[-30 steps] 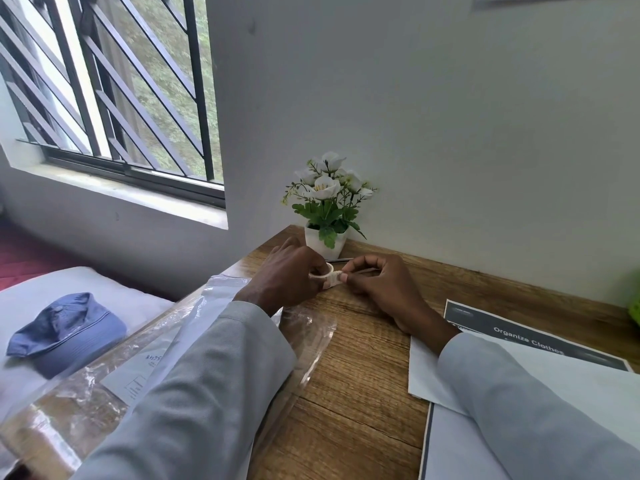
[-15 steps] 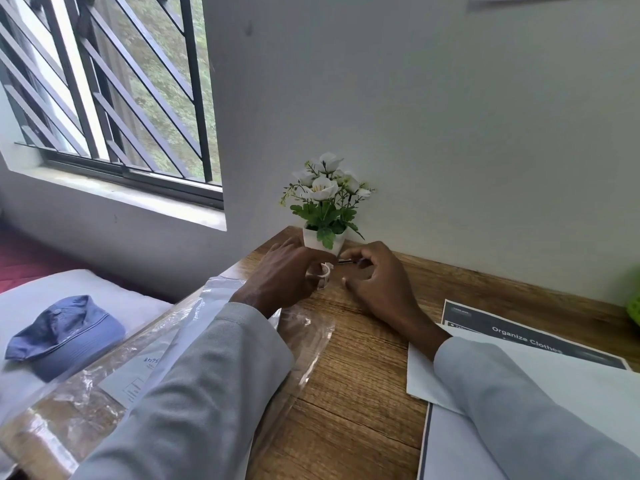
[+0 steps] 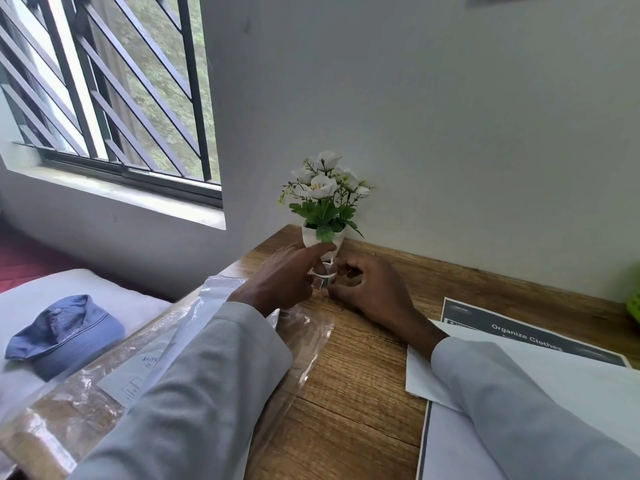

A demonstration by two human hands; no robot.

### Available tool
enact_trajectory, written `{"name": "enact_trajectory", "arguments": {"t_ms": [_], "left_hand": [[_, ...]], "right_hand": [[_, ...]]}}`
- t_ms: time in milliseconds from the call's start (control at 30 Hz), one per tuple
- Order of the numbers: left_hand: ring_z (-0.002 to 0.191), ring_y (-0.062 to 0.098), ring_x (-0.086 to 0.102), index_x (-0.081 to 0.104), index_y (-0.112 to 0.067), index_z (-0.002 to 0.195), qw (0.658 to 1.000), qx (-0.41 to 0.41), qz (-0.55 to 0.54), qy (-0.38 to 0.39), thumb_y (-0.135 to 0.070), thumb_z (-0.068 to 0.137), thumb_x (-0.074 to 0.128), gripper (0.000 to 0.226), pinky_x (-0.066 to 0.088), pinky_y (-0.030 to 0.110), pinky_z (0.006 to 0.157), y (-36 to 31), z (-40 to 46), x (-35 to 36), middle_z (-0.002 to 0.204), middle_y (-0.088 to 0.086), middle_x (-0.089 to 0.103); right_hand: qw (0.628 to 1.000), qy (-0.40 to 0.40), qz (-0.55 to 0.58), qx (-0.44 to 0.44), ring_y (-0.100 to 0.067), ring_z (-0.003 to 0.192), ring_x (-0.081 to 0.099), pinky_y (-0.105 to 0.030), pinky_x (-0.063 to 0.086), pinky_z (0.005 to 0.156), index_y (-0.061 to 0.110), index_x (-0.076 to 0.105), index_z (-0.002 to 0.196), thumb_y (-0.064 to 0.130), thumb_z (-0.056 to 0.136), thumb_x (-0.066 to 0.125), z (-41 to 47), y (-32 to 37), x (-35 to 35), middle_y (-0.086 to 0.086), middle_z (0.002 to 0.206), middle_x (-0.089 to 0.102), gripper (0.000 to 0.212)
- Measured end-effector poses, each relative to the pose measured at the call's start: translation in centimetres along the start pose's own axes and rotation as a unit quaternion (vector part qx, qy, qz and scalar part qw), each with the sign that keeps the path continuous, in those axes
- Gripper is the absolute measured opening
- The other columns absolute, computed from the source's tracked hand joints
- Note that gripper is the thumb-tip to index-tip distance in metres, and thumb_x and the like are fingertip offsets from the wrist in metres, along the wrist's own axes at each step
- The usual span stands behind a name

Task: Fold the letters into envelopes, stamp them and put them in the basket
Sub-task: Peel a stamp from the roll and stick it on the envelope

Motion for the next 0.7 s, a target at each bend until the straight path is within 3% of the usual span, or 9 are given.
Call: {"name": "enact_trajectory", "arguments": {"t_ms": [233, 333, 533, 700], "left_hand": [[0.126, 0.021, 0.049, 0.04, -0.022, 0.144, 1.0, -0.001, -0.026, -0.012, -0.001, 0.081, 0.071, 0.073, 0.04, 0.027, 0.095, 0.3, 0.1, -0.1, 0.134, 0.003, 0.058], [0.115, 0.019, 0.056, 0.049, -0.019, 0.134, 0.996, -0.032, -0.051, -0.059, -0.016, 0.079, 0.077, 0.062, 0.049, 0.03, 0.094, 1.0, 0.3, -0.7, 0.135, 0.001, 0.053], [0.087, 0.015, 0.065, 0.074, -0.019, 0.101, 0.991, -0.083, -0.082, -0.058, -0.025, 0.077, 0.079, 0.025, 0.057, 0.041, 0.081, 2.5, 0.7, 0.1, 0.096, -0.002, 0.073], [0.076, 0.01, 0.066, 0.078, -0.02, 0.094, 0.986, -0.1, -0.113, -0.075, -0.02, 0.076, 0.079, 0.018, 0.057, 0.032, 0.07, 2.5, 0.7, 0.1, 0.084, -0.005, 0.074]], "right_hand": [[1.0, -0.007, 0.008, -0.002, -0.006, 0.089, 0.065, -0.024, 0.052, 0.069, 0.027, 0.075, 0.104, 0.04, 0.073, 0.081, 0.2, -0.5, 0.0, 0.01, 0.108, 0.073, 0.034], [1.0, -0.015, 0.023, 0.01, -0.005, 0.086, 0.065, -0.021, 0.05, 0.065, 0.025, 0.076, 0.099, 0.037, 0.073, 0.082, 0.3, -1.0, 0.1, 0.009, 0.104, 0.073, 0.029], [0.999, -0.022, 0.039, 0.022, -0.008, 0.085, 0.067, -0.035, 0.058, 0.071, 0.026, 0.076, 0.094, 0.037, 0.074, 0.081, 0.5, -1.6, 0.2, 0.009, 0.1, 0.074, 0.024], [0.998, -0.023, 0.053, 0.029, -0.009, 0.086, 0.067, -0.035, 0.057, 0.073, 0.024, 0.075, 0.092, 0.031, 0.075, 0.081, 0.5, -1.7, 0.0, 0.007, 0.099, 0.074, 0.019]]}}
Point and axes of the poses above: each hand's wrist, its own z-axis towards the middle knuckle, its own x-axis out of the palm, y = z × x, the point moved 7 cm from there along z, towards the middle knuckle
